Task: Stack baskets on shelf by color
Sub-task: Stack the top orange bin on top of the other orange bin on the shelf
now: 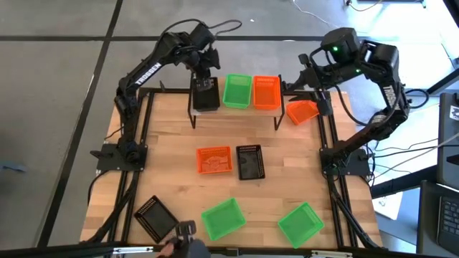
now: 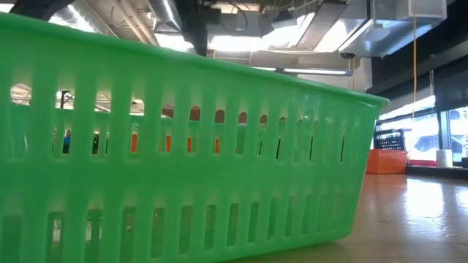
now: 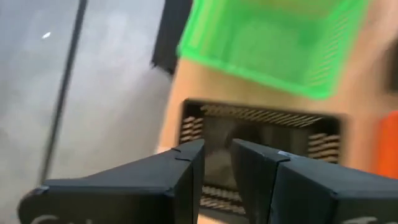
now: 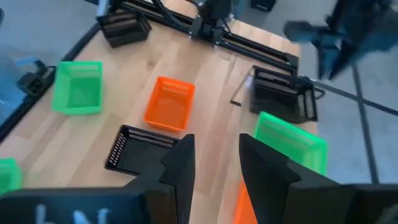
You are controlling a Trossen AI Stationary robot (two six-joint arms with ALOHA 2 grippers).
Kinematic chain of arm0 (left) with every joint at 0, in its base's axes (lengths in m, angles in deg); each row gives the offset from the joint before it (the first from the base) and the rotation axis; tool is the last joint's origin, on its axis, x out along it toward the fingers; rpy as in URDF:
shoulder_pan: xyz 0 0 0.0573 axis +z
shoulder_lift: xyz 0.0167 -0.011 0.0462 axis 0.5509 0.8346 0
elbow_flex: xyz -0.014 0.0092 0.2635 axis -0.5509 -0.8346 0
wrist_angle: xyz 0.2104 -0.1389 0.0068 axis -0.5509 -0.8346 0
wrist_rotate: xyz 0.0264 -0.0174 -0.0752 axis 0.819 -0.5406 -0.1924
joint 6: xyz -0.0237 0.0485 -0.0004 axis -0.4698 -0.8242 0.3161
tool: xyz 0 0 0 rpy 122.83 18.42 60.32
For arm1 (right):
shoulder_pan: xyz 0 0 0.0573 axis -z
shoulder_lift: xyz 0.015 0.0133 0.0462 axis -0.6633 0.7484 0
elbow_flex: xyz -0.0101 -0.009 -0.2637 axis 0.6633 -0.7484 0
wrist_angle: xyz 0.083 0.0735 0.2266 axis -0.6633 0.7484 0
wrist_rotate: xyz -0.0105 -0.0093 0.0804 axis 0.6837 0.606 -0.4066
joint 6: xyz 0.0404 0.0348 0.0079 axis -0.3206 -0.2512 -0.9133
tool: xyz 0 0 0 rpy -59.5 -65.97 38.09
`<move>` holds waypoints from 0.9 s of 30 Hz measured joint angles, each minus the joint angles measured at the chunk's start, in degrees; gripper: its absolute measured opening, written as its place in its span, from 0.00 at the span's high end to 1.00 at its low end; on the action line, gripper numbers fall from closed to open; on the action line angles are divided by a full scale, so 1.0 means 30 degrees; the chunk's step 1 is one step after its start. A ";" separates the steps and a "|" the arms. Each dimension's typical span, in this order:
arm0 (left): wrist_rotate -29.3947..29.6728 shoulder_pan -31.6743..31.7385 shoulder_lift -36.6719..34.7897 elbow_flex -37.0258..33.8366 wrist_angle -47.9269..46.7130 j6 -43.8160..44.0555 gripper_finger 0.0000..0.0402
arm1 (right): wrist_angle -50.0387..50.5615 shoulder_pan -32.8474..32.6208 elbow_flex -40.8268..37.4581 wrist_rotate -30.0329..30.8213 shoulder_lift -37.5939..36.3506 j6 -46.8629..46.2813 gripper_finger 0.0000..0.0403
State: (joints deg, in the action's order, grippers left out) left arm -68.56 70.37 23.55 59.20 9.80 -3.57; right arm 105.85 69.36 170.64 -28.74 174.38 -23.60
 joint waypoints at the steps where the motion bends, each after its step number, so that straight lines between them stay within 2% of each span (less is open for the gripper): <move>1: -0.0618 -0.0139 -0.0266 0.0000 0.0000 0.0362 0.83 | -0.0001 0.0000 0.0010 0.0286 -0.0057 -0.0024 0.70; 5: -0.2280 -0.1105 -0.1483 0.0000 0.0015 0.1640 0.83 | -0.0001 0.0009 0.0003 0.1773 -0.0055 -0.1520 0.70; 12: -0.2265 -0.3343 -0.3756 0.0015 -0.0006 0.3417 0.82 | -0.0042 0.0000 -0.0480 0.1598 -0.0813 -0.1935 0.70; 20: -0.2065 -0.5757 -0.5534 0.0022 -0.0038 0.6187 0.82 | 0.0030 0.0000 -0.6991 0.3045 -0.4515 -0.2676 0.70; 27: 0.0194 -0.7175 -0.5981 0.0016 -0.1018 0.8170 0.82 | 0.0036 -0.0007 -1.2023 0.4650 -0.6885 -0.8629 0.70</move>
State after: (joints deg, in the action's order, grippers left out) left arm -67.97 48.84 5.61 59.25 6.74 20.94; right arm 105.96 69.34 134.57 -14.79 153.73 -49.48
